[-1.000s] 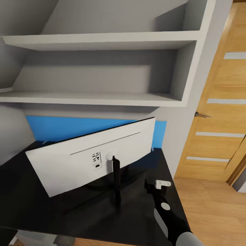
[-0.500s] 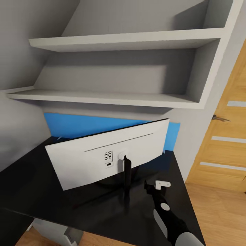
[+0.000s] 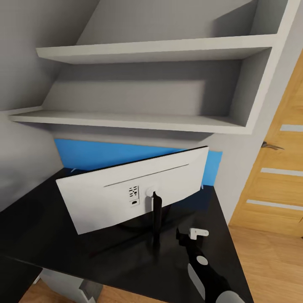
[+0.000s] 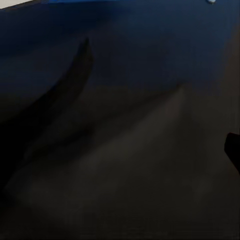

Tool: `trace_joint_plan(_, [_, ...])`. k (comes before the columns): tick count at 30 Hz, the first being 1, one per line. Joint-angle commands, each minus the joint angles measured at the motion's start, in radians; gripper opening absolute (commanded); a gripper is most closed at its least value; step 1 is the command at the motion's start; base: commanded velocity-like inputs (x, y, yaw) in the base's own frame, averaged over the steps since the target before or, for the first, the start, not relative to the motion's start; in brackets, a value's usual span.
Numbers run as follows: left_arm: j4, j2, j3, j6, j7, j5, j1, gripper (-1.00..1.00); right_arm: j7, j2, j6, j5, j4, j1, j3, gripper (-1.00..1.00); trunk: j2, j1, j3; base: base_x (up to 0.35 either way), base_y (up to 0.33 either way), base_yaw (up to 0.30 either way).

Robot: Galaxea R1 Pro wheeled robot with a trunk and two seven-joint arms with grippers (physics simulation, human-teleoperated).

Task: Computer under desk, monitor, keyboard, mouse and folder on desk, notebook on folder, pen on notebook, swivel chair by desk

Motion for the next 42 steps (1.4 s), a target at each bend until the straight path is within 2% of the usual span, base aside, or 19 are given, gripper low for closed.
trace_joint_plan(1, [0.000,-0.006,-0.002,-0.002,-0.007,0.010,0.005,1.00,-0.009,0.000,-0.004,-0.010,0.006,-0.005,0.009,1.00,-0.001,0.000,-0.002,0.000,0.000,0.000])
trace_joint_plan(7, [0.000,-0.036,0.003,-0.008,-0.008,0.009,0.039,1.00,-0.010,-0.003,-0.017,-0.009,0.040,0.025,0.014,1.00,-0.001,0.000,-0.002,0.000,0.000,0.000])
trace_joint_plan(14, [0.000,-0.036,0.004,-0.015,-0.008,0.008,0.079,1.00,-0.013,-0.003,-0.020,-0.009,0.080,0.042,0.014,1.00,-0.001,0.000,-0.002,0.000,0.000,0.000])
trace_joint_plan(20, [0.000,-0.037,0.005,-0.025,-0.006,0.009,0.080,1.00,-0.030,0.005,-0.018,-0.014,0.111,0.042,0.011,1.00,-0.001,0.000,-0.002,0.000,0.000,0.000])
trace_joint_plan(25, [0.000,-0.037,0.005,-0.026,-0.006,0.009,0.080,1.00,-0.058,0.030,-0.043,-0.017,0.101,0.042,0.010,1.00,-0.001,0.000,-0.002,0.000,0.000,0.000])
trace_joint_plan(33, [0.000,-0.037,0.005,-0.027,-0.006,0.009,0.080,1.00,-0.102,0.039,-0.084,-0.019,0.056,0.042,0.012,1.00,-0.001,0.000,-0.002,0.000,0.000,0.000])
trace_joint_plan(36, [0.000,-0.037,0.004,-0.026,-0.007,0.009,0.080,1.00,-0.133,0.040,-0.066,-0.018,0.044,0.042,0.013,1.00,-0.001,0.000,-0.002,0.000,0.000,0.000])
trace_joint_plan(42, [0.000,-0.037,0.004,-0.026,-0.008,0.009,0.080,1.00,-0.127,0.040,-0.021,-0.018,0.019,0.042,0.014,1.00,-0.001,0.000,-0.002,0.000,0.000,0.000])
